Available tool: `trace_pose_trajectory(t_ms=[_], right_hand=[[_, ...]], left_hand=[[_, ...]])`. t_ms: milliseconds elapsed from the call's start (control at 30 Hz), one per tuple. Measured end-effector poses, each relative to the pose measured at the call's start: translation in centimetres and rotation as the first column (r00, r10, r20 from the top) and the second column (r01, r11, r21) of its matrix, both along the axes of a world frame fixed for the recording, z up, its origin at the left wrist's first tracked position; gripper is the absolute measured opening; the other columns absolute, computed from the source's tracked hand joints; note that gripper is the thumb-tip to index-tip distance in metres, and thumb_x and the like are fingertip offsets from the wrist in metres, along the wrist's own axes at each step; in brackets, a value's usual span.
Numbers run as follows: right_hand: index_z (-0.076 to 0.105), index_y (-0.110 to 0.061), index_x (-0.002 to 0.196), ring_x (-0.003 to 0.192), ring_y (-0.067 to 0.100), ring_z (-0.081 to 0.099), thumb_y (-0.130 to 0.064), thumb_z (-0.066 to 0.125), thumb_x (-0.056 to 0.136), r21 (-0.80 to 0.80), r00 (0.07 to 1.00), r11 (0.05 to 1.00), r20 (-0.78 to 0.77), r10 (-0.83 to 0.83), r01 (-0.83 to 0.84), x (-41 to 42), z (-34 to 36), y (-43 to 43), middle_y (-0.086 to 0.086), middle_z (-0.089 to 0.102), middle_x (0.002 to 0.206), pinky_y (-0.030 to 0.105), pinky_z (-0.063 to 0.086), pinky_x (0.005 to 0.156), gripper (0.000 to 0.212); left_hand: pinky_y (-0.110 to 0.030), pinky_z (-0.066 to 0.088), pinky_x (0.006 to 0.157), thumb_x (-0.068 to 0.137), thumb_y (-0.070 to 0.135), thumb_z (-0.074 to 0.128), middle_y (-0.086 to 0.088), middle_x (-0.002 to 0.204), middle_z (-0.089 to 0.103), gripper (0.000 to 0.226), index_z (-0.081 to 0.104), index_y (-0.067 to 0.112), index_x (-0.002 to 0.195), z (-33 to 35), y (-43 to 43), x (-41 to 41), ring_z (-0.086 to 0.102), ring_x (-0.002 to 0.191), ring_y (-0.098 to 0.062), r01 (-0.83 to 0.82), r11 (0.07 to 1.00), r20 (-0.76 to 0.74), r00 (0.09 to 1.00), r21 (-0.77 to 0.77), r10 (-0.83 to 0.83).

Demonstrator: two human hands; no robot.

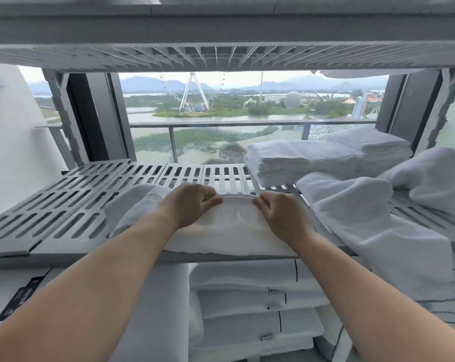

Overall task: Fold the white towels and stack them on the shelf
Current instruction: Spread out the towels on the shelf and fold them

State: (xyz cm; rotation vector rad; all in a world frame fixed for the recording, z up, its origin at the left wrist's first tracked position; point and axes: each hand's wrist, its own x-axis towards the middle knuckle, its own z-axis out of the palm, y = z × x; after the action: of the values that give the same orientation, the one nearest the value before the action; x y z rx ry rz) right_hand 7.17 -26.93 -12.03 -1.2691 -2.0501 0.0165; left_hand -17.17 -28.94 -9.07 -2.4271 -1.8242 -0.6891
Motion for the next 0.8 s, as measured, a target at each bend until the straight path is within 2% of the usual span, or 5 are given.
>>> trace_pose_trajectory(t_ms=[267, 400, 500, 700, 800], right_hand=[[0.062, -0.019, 0.087, 0.07, 0.032, 0.067, -0.047, 0.045, 0.101, 0.256, 0.977, 0.949, 0.054, -0.206, 0.186, -0.6, 2.7, 1.8, 0.005, 0.069, 0.073, 0.033, 0.041, 0.056, 0.036], [0.062, -0.02, 0.094, 0.07, 0.03, 0.067, -0.047, 0.043, 0.102, 0.307, 0.962, 0.926, 0.095, -0.258, 0.218, -0.6, 3.5, 4.3, 0.003, 0.069, 0.075, 0.031, 0.044, 0.056, 0.034], [0.062, -0.02, 0.098, 0.07, 0.029, 0.067, -0.047, 0.045, 0.102, 0.337, 0.945, 0.908, 0.118, -0.304, 0.25, -0.5, 4.1, 6.7, 0.003, 0.069, 0.075, 0.03, 0.043, 0.055, 0.032], [0.064, -0.017, 0.101, 0.082, 0.029, 0.065, -0.041, 0.05, 0.101, 0.305, 0.934, 0.908, 0.122, -0.335, 0.286, -1.3, 4.5, 11.8, 0.004, 0.07, 0.088, 0.034, 0.051, 0.067, 0.028], [0.064, -0.017, 0.1, 0.086, 0.029, 0.066, -0.038, 0.051, 0.099, 0.269, 0.926, 0.92, 0.171, -0.338, 0.286, -1.8, 3.8, 14.5, 0.004, 0.07, 0.092, 0.034, 0.047, 0.073, 0.024]], left_hand=[[-0.039, 0.054, 0.064, 0.098, 0.058, 0.046, 0.001, 0.059, 0.051, 0.043, 0.039, 0.027, 0.07, 3.0, 0.7, 1.1, 0.062, 0.067, -0.03, -0.021, 0.963, -0.16, 0.985, 0.269, 0.067], [-0.034, 0.047, 0.066, 0.083, 0.082, 0.042, -0.006, 0.077, 0.067, 0.059, 0.059, 0.026, 0.093, 4.1, 4.0, 0.8, 0.067, 0.081, -0.031, 0.011, 0.943, -0.305, 0.948, 0.332, 0.096], [-0.034, 0.04, 0.066, 0.078, 0.086, 0.043, -0.005, 0.083, 0.069, 0.067, 0.06, 0.028, 0.106, 4.9, 7.3, 0.4, 0.067, 0.085, -0.031, 0.06, 0.942, -0.369, 0.927, 0.329, 0.07], [-0.032, 0.037, 0.067, 0.088, 0.069, 0.054, -0.005, 0.095, 0.07, 0.048, 0.061, 0.026, 0.11, 5.3, 13.8, -0.3, 0.066, 0.094, -0.031, 0.104, 0.961, -0.39, 0.921, 0.255, 0.003], [-0.032, 0.04, 0.072, 0.089, 0.062, 0.058, -0.006, 0.101, 0.069, 0.041, 0.059, 0.026, 0.108, 4.5, 17.1, -0.6, 0.064, 0.1, -0.031, 0.058, 0.983, -0.389, 0.921, 0.174, 0.015]])
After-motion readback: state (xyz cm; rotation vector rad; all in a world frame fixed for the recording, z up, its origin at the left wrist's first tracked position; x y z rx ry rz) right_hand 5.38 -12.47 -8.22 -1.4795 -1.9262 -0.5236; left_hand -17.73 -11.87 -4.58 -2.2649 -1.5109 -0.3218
